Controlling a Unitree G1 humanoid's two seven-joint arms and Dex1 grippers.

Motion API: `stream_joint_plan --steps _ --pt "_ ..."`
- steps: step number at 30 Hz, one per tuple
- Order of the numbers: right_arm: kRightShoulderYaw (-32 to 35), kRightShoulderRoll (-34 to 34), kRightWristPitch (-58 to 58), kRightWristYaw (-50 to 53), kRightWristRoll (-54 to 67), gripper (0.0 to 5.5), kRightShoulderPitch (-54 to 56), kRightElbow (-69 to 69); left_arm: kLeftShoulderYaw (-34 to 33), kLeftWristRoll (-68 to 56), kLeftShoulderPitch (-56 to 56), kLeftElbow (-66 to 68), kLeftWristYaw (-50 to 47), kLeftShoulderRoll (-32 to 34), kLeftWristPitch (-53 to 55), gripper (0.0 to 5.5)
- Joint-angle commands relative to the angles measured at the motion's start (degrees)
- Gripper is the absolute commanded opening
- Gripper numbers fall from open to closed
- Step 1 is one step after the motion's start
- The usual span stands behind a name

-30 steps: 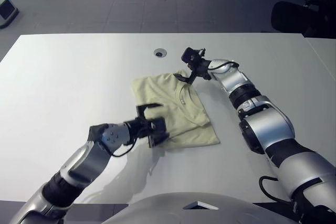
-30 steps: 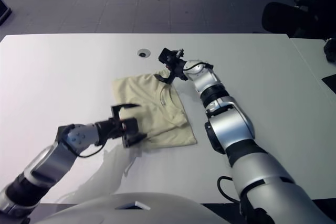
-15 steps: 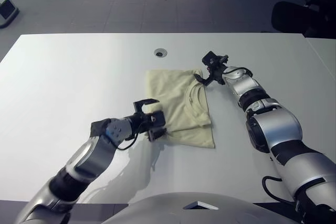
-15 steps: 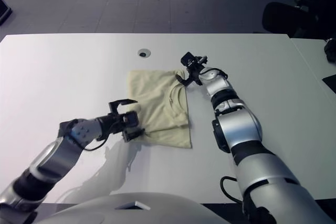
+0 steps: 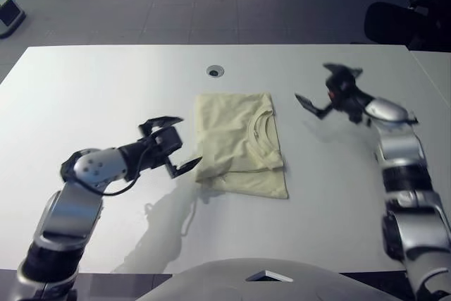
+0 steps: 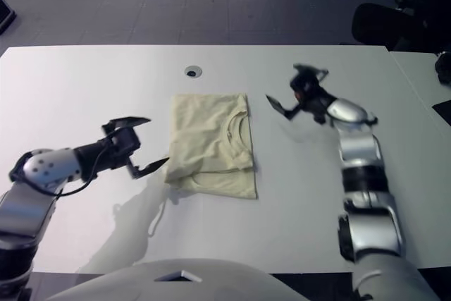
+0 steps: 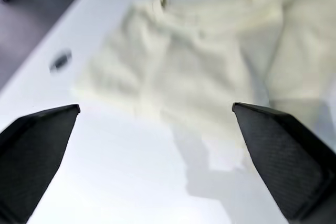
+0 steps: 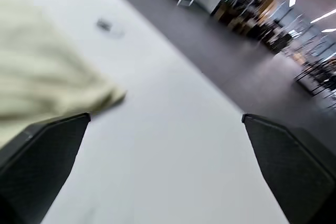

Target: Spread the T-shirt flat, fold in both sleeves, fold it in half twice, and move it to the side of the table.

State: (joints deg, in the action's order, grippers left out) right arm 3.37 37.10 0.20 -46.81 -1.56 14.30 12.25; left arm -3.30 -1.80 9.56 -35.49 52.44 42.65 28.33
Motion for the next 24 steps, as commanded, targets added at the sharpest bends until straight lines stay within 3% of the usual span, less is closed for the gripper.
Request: stream_joint_plan --steps 1,6,10,16,24 --pt "8.82 19.56 -3.27 -21.69 -0.38 5.38 -34.99 -41.82 -13.88 6.36 25.59 -7.26 12.85 11.65 -19.93 5.4" --pt "6.64 18.74 -5.17 -20.82 -2.71 5.38 -40.59 -48.95 -7.26 18.23 26.33 -3.96 2.16 11.12 -30.15 5.4" --pt "3.54 18.38 -5.76 -19.33 -6.35 5.38 -42.98 -53.47 1.08 30.14 23.33 -1.85 -6.54 6.95 -35.01 5.4" --pt "-5.37 16.34 -4.26 -13.76 -14.62 5.4 -36.1 -51.99 10.23 38.74 15.38 1.62 -12.02 0.19 -34.22 4.36" --pt "-15.3 12.09 0.18 -5.73 -24.47 5.4 -29.78 -45.68 15.87 42.32 6.96 8.4 -13.83 -1.63 -35.68 3.06"
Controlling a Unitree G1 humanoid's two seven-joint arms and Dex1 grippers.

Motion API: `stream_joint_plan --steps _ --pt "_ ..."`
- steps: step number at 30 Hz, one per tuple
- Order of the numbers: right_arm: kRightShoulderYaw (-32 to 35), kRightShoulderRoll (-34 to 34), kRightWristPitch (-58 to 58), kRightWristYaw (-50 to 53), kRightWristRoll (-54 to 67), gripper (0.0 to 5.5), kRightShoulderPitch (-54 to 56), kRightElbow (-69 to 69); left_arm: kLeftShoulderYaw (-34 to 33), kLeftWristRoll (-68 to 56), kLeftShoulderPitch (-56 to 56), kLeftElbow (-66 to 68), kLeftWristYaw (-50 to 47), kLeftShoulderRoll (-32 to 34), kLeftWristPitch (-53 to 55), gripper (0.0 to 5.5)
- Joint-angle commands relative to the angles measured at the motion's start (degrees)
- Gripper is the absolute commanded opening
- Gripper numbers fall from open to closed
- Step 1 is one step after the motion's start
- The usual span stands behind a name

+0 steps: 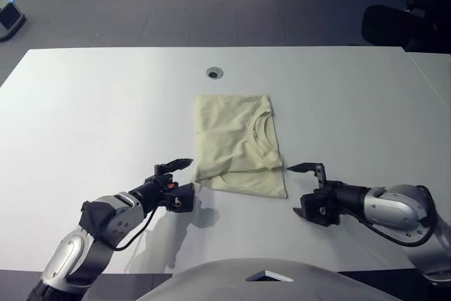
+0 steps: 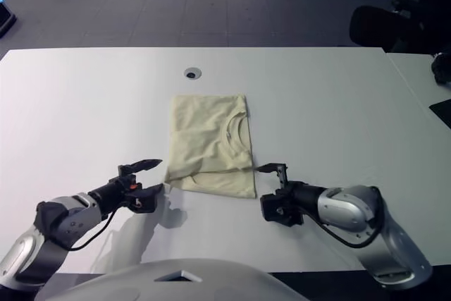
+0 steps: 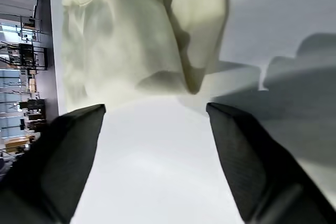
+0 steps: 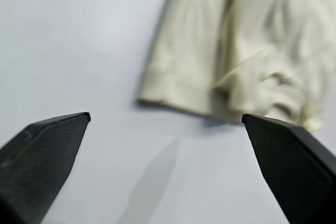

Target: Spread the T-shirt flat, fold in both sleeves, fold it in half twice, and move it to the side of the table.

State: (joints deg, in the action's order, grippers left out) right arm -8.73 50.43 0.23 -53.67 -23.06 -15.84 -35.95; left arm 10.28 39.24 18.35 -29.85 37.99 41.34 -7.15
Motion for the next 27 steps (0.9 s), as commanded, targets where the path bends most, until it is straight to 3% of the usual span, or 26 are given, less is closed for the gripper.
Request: stream_joint_plan --steps 1,13,19,27 --pt "-4.04 -1.83 0.05 1.71 -3.58 5.4 0.77 2.82 3.18 1.37 -2.66 3.21 0.71 -0.58 -0.41 2.87" --pt "-7.75 -4.94 -0.03 7.5 -8.36 5.4 6.27 9.51 7.14 1.93 -4.34 3.46 1.78 -0.27 -1.22 0.94" --pt "-9.83 -6.14 0.45 8.22 -7.93 4.38 6.98 10.32 7.29 1.76 -5.88 4.63 1.44 -0.64 -0.73 0.0" --pt "-11.61 -7.13 1.03 9.42 -8.82 3.16 9.05 13.33 7.11 0.92 -5.39 4.57 1.62 -0.41 -0.73 0.0"
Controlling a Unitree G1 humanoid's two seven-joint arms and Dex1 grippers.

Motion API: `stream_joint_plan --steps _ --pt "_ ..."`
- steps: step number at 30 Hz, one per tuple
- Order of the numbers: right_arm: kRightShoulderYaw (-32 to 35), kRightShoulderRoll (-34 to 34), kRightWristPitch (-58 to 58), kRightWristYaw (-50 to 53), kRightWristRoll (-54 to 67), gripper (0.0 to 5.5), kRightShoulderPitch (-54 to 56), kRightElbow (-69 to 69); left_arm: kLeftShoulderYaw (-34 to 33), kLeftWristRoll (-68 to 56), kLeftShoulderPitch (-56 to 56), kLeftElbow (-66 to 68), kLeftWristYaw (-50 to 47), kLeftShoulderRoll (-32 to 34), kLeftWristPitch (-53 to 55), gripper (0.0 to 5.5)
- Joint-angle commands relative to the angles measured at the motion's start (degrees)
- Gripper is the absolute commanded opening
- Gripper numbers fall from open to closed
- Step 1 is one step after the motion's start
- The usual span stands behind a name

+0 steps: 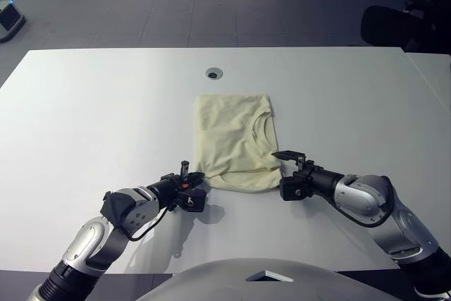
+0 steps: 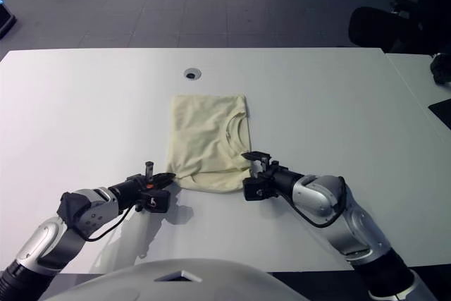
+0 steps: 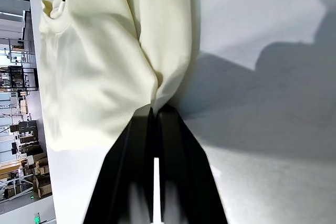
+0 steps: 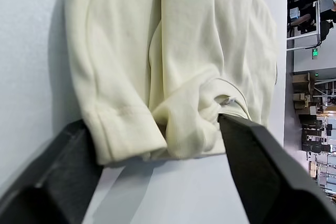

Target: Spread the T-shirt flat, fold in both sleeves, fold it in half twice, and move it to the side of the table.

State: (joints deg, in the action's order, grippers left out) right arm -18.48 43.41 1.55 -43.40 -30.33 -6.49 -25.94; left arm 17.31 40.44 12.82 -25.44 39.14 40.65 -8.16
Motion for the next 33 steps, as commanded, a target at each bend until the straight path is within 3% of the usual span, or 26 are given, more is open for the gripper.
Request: stream_joint_plan --steps 1,15,19,26,33 --pt "-2.04 -0.18 -0.19 -0.59 -1.72 2.93 -0.13 3.68 0.16 -0.48 0.15 0.08 0.67 0.33 0.24 0.0" --pt "-2.46 0.08 -0.49 0.15 -2.53 0.73 -1.34 3.37 1.29 -2.52 2.03 -2.98 5.2 1.41 0.67 0.0" --pt "0.39 1.84 -3.48 -3.33 1.45 0.11 -4.15 -1.49 0.66 -4.68 4.48 -4.71 9.48 4.09 2.12 0.0" --pt "7.48 7.31 -11.92 -14.48 14.94 0.1 -6.84 -8.13 -2.03 -10.92 8.97 -11.62 16.52 7.52 9.17 0.0" --pt "11.3 12.14 -27.47 -26.51 33.23 0.1 -3.37 -13.16 -2.96 -23.38 11.98 -23.34 25.4 7.26 27.27 0.0"
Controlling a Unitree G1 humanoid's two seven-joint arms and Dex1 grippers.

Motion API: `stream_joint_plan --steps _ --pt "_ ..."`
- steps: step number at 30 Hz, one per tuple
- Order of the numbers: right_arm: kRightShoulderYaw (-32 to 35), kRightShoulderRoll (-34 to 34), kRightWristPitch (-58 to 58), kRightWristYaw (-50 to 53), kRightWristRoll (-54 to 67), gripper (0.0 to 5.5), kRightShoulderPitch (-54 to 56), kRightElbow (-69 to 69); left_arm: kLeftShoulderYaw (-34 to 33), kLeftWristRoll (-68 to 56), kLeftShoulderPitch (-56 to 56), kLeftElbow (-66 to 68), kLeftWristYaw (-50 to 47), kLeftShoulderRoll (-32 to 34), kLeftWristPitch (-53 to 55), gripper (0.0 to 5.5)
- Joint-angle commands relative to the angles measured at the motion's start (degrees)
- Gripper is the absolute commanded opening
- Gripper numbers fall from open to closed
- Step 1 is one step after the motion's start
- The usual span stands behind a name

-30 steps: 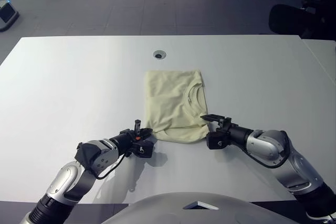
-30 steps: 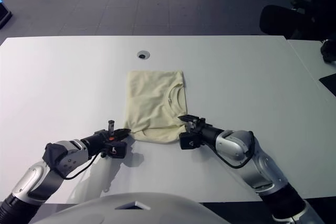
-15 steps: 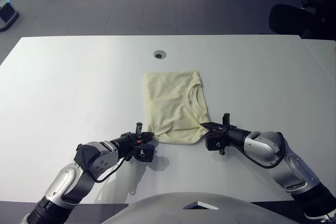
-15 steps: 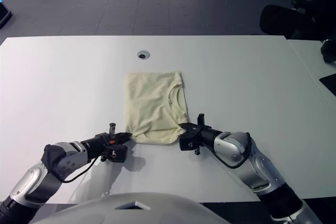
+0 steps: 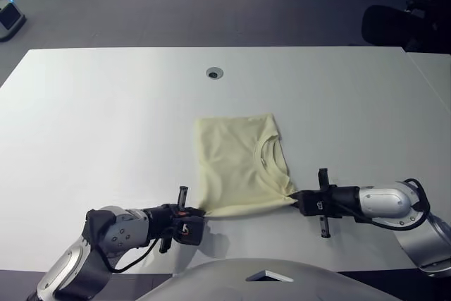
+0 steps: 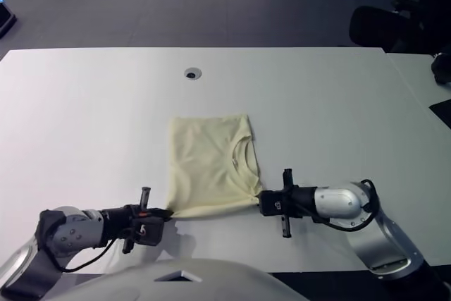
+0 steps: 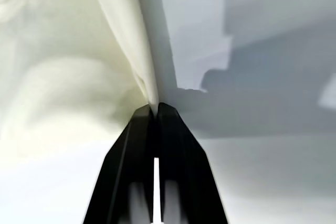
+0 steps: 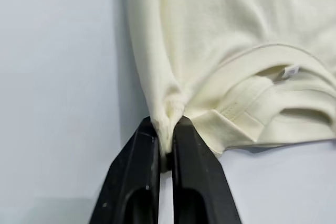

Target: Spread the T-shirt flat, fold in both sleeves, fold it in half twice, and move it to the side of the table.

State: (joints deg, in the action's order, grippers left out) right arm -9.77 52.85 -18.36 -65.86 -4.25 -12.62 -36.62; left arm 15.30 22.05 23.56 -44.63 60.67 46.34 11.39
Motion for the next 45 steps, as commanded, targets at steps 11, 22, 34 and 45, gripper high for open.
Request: stream_joint_plan --steps 11,22,34,45 --pt "8.61 4.03 -32.52 -9.05 34.81 0.1 20.22 0.81 -15.58 -36.6 -15.04 -7.08 11.85 4.18 34.17 0.0" --pt "-2.16 -3.59 -37.65 -8.57 37.17 0.1 43.62 23.55 -13.56 -44.69 -37.05 14.68 9.92 6.51 36.26 0.0" --pt "-13.42 -13.46 -24.7 -14.38 23.81 0.1 58.86 58.16 -1.98 -35.89 -52.65 38.65 4.72 -0.46 25.82 0.0" --pt "-12.08 -22.28 -11.16 -10.06 13.59 0.72 63.82 80.92 0.66 -28.63 -56.79 50.38 -4.05 -9.28 19.02 0.54"
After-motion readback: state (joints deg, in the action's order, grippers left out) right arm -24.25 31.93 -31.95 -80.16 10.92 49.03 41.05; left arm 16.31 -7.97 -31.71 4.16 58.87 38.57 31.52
